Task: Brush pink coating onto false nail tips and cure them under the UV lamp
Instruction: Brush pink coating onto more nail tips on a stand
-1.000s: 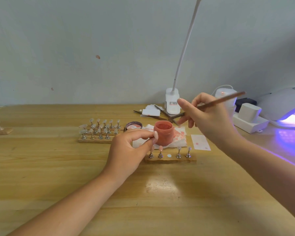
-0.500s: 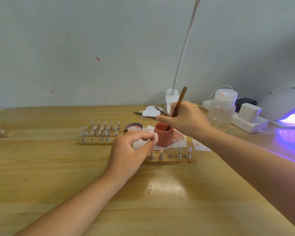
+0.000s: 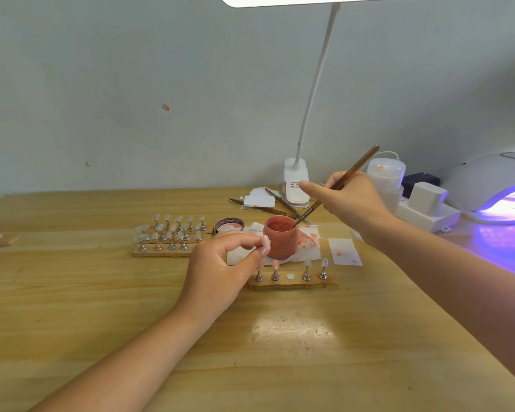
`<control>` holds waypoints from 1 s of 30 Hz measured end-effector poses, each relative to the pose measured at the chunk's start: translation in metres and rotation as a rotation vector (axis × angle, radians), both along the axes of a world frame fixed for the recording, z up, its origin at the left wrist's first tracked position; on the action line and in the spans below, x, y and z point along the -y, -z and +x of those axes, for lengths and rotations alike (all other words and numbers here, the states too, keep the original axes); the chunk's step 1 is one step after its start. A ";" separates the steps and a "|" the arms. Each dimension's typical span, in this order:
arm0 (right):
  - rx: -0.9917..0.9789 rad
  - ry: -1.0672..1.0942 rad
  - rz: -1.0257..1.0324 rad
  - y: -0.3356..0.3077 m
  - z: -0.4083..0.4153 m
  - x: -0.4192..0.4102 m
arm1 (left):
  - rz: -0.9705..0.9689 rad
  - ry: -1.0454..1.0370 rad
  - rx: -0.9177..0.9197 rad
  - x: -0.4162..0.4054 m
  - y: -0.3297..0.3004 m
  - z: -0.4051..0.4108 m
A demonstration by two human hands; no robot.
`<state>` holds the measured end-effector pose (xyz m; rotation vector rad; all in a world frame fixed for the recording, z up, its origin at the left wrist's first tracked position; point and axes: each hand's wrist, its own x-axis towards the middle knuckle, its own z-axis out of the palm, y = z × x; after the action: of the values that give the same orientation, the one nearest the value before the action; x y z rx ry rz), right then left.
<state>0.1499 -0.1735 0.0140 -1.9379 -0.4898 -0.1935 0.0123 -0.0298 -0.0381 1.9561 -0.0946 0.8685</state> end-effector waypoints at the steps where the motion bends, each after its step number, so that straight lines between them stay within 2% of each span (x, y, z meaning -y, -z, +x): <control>1: -0.010 0.004 0.007 0.000 0.000 0.002 | 0.005 -0.001 0.000 0.000 0.000 0.000; 7: 0.015 0.018 0.054 -0.003 -0.002 0.011 | 0.017 -0.004 -0.004 0.000 0.000 -0.001; 11: 0.002 -0.078 0.225 -0.003 -0.020 0.013 | 0.018 -0.001 -0.007 0.000 0.000 -0.001; 15: 0.172 -0.227 0.369 0.013 -0.055 0.013 | 0.006 0.004 -0.006 0.001 0.000 0.000; 21: 0.550 -0.334 0.192 0.035 -0.091 0.015 | -0.003 0.042 0.018 0.001 -0.001 0.001; 24: 0.538 -0.343 0.242 0.037 -0.092 0.015 | 0.002 0.035 0.021 0.001 0.000 0.002; 30: 0.491 -0.347 0.208 0.044 -0.089 0.014 | 0.026 0.029 0.034 0.001 0.001 0.003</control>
<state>0.0607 -0.1872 -0.0298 -1.5658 -1.0756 -0.4794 0.0151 -0.0308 -0.0391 1.9596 -0.1545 0.8854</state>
